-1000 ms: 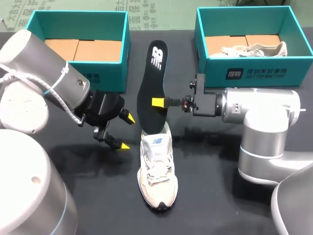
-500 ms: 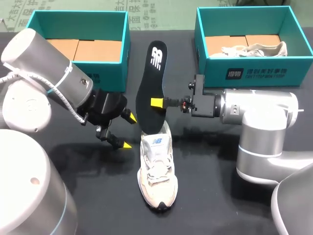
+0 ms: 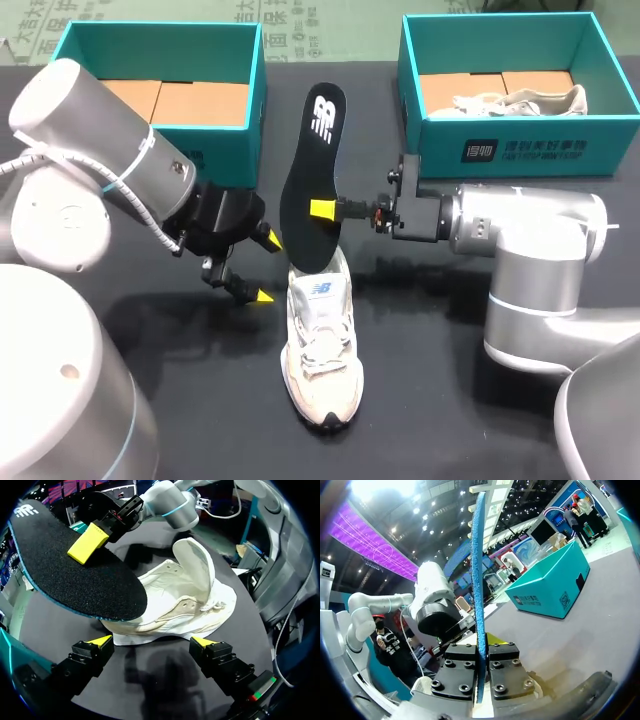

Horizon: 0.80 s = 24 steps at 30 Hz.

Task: Take the shoe out of the shoebox, open the shoe tongue, remove and reinsert the insole, then place the shoe into the shoebox

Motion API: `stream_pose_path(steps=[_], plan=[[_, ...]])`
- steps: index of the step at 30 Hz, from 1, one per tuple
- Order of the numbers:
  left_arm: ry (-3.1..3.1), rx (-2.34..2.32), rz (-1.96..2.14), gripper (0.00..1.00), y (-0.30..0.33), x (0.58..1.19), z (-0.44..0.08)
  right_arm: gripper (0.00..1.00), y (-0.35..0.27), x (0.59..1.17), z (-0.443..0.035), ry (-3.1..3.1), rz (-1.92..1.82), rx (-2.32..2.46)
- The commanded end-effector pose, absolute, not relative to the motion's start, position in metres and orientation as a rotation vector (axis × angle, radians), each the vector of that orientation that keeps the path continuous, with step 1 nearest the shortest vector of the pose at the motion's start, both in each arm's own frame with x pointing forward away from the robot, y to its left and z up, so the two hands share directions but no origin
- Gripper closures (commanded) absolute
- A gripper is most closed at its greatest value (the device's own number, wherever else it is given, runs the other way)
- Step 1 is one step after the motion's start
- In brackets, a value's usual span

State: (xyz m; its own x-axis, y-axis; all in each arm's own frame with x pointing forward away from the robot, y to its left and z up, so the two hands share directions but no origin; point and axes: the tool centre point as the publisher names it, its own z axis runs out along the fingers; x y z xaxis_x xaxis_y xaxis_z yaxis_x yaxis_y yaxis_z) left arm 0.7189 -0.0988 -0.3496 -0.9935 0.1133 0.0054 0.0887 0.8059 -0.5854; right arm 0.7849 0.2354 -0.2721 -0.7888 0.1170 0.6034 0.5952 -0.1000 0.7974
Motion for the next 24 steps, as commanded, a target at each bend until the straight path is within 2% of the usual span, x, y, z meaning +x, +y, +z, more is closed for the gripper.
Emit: stream_pose_path(steps=[1,24], plan=[[-2.941,-0.170,0.958,0.00,-0.101,0.723,-0.355,1.00,0.234,0.784,-0.274,-1.833,-1.984,-0.762],[-2.941,-0.170,0.958,0.00,-0.101,0.723,-0.355,1.00,0.225,0.788,-0.285,-1.806,-2.081,-0.775]])
